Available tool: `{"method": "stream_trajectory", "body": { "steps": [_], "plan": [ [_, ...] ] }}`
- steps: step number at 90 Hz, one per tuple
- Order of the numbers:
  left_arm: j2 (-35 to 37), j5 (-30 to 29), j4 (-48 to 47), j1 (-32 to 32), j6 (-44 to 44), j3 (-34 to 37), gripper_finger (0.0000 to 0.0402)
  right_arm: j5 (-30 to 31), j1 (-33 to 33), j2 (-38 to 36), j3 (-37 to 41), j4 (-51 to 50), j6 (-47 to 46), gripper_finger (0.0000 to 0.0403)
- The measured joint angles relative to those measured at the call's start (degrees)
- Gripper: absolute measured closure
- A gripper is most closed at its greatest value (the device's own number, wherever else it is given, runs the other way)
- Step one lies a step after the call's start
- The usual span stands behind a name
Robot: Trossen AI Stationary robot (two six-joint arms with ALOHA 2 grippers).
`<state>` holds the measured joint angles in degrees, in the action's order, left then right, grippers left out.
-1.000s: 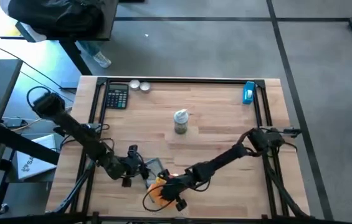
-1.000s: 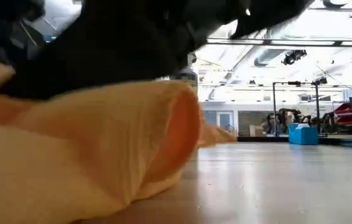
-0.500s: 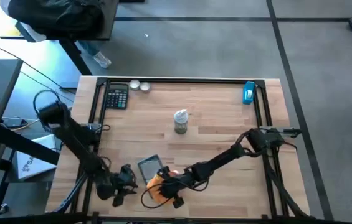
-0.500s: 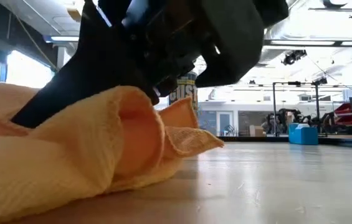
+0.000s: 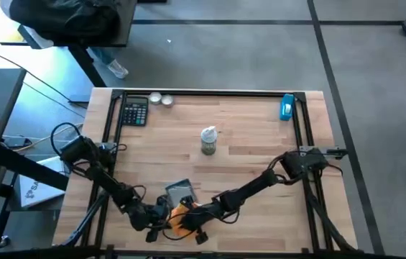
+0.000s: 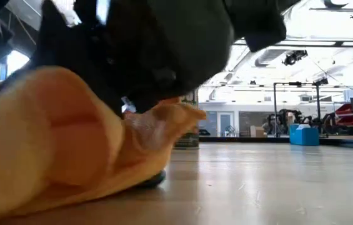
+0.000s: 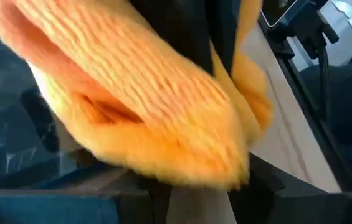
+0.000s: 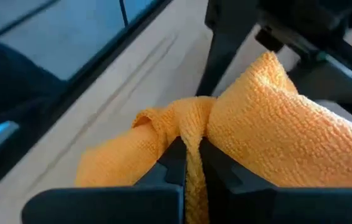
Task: Apply microfiber cloth
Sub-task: Wipe the front of the blue tablet using the orange microfiber cloth
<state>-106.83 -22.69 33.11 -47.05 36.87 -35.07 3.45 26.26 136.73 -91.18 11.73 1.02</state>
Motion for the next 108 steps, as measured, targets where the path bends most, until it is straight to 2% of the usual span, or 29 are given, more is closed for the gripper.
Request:
{"method": "stream_trajectory", "body": {
  "steps": [17, 32, 46, 55, 65, 78, 86, 92, 108],
  "plan": [
    [0.7, 1.3, -0.5, 0.1, 0.4, 0.0, 0.0287, 0.2, 0.0, -1.0, 0.0, -1.5, -0.8, 0.0403],
    [5.8, 1.7, -5.3, 0.3, -0.2, 0.2, 0.0287, 2.0, 0.2, -5.0, 0.2, -12.5, -0.6, 0.0403],
    [12.4, -5.8, -13.9, 0.4, -4.3, 0.1, 0.0287, 5.9, 1.3, -8.4, 0.2, -22.9, -1.1, 0.0403],
    [14.8, -10.6, -15.6, 1.9, -8.0, 0.1, 0.0287, 7.4, 2.2, -10.4, 0.2, -26.7, -2.0, 0.0403],
    [14.5, -11.9, -15.9, 5.2, -9.6, 0.1, 0.0287, 11.3, 3.2, -12.5, 0.2, -32.3, -4.3, 0.0403],
    [11.4, -10.3, -15.4, 9.8, -9.6, 0.1, 0.0287, 18.9, 4.2, -14.3, 0.2, -44.5, -11.7, 0.0403],
    [9.2, -9.5, -15.5, 11.8, -9.5, 0.1, 0.0287, 20.2, 4.7, -14.4, 0.2, -49.6, -15.9, 0.0403],
    [7.8, -9.2, -15.2, 12.7, -9.0, 0.1, 0.0287, 20.3, 5.2, -13.7, 0.2, -49.2, -16.5, 0.0403],
    [4.9, -6.3, -13.9, 14.3, -6.1, -0.2, 0.0287, 19.9, 6.2, -11.5, 0.2, -40.1, -13.3, 0.0403]
  ]
}}
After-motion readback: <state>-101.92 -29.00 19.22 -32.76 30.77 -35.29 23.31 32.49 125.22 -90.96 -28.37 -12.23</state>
